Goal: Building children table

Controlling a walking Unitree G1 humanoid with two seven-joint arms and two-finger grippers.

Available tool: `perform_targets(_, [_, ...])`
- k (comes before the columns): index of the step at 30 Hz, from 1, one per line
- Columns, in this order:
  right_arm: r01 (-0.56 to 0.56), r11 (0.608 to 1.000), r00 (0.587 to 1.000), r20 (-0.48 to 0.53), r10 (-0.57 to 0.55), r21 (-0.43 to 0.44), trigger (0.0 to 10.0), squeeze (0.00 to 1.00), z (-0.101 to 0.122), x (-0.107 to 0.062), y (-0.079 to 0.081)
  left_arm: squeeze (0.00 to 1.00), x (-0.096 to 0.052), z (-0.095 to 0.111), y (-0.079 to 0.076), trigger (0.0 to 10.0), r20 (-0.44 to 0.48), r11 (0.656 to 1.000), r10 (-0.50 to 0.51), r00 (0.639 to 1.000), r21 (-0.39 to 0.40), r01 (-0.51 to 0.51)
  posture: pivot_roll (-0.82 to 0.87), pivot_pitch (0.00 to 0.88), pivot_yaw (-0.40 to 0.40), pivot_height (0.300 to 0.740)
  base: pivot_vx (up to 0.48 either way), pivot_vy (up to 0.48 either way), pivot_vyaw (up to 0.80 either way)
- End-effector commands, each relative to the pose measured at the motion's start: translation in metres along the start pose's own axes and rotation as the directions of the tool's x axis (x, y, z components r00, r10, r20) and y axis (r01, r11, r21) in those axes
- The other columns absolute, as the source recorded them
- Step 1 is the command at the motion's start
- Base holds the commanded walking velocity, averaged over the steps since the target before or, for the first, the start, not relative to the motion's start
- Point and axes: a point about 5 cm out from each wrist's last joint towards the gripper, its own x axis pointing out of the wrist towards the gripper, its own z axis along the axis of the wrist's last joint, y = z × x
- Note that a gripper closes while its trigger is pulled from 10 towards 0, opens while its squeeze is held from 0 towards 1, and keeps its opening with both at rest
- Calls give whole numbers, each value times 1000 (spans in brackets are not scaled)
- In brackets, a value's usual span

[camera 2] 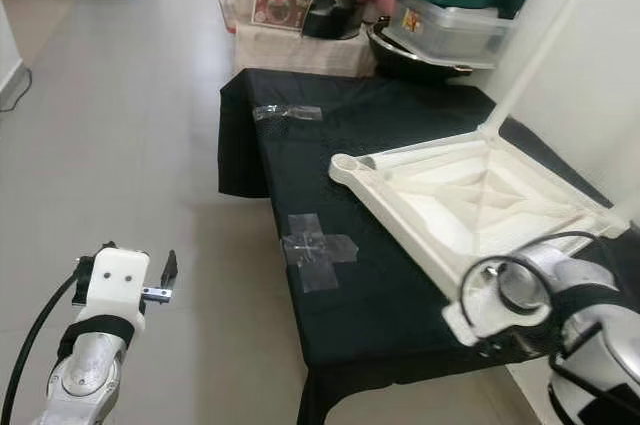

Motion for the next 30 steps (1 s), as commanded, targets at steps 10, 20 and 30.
perform_targets(10, [218, 962, 965, -186, -186, 167, 10000, 1000, -26, -9, -10, 0, -2, -6, -6, 10000, -25, 1000, -24, 999, 10, 24, 64, 0, -171, 740, 0, 0, 0])
perform_targets(20, [410, 850, 912, -127, -391, 331, 10000, 1000, -25, -30, -39, 0, -2, -7, -3, 10000, -26, 1000, -11, 1000, 15, 12, 69, 0, -171, 740, 0, 0, 0])
perform_targets(30, [461, 749, 852, -3, -523, 477, 10000, 1000, -26, -57, -57, 0, -1, -7, -3, 10000, -25, 1000, -18, 1000, 13, 19, 59, 0, -159, 740, 0, 0, 0])
